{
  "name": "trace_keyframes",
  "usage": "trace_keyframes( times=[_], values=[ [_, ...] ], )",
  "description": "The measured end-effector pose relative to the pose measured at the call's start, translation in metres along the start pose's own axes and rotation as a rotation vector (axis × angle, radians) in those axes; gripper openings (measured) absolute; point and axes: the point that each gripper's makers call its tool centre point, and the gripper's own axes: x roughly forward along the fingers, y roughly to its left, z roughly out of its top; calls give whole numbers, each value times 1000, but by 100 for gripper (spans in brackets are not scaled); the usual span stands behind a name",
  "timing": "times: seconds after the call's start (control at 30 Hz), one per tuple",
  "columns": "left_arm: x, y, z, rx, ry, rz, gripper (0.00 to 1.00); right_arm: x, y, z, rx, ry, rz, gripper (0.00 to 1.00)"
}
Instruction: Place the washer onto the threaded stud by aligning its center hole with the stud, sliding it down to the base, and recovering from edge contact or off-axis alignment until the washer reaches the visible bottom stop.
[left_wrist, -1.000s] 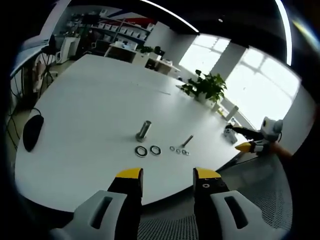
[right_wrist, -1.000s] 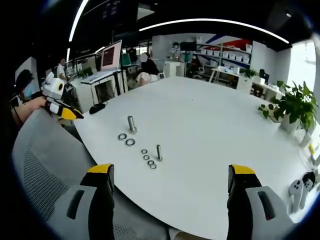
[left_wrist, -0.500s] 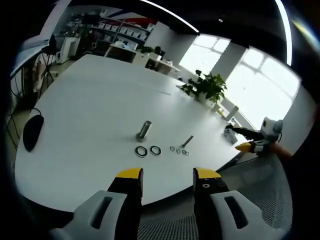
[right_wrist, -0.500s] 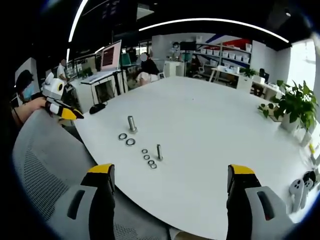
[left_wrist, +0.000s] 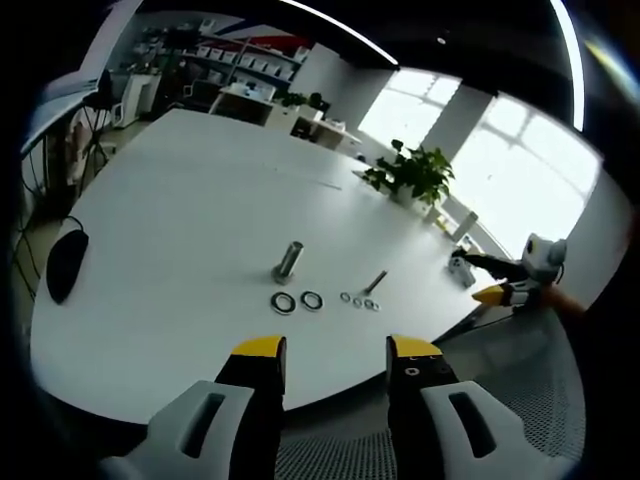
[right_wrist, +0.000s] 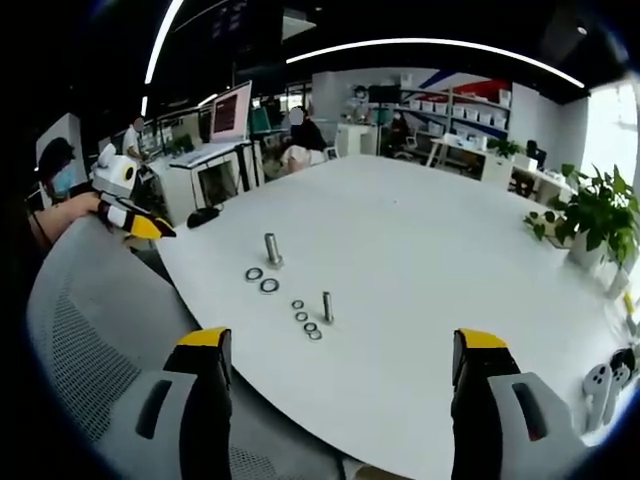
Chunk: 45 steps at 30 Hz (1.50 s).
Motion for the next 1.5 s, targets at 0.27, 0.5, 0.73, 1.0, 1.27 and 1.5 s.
trace_keyframes(
  times=[0.27, 0.5, 0.73, 1.0, 1.27, 1.5],
  values=[
    [0, 0, 0, 0, 2, -1, 38, -1, 12, 10, -5, -40, 68, 86],
    [1, 0, -1, 7, 11, -6, 38, 4, 11, 17, -7, -48, 118, 80],
    [0, -1, 1, 7, -2, -9, 38, 21, 17, 10, -148, 51, 203, 75],
    [-1, 0, 2, 4, -13, -7, 38, 39, 24, 0, -274, 135, 285, 67],
    [-1, 0, 4, 11, -21, -7, 38, 60, 31, -12, -336, 194, 336, 62],
    [-1, 0, 4, 11, -23, -6, 38, 75, 37, -18, -363, 212, 373, 60]
  ],
)
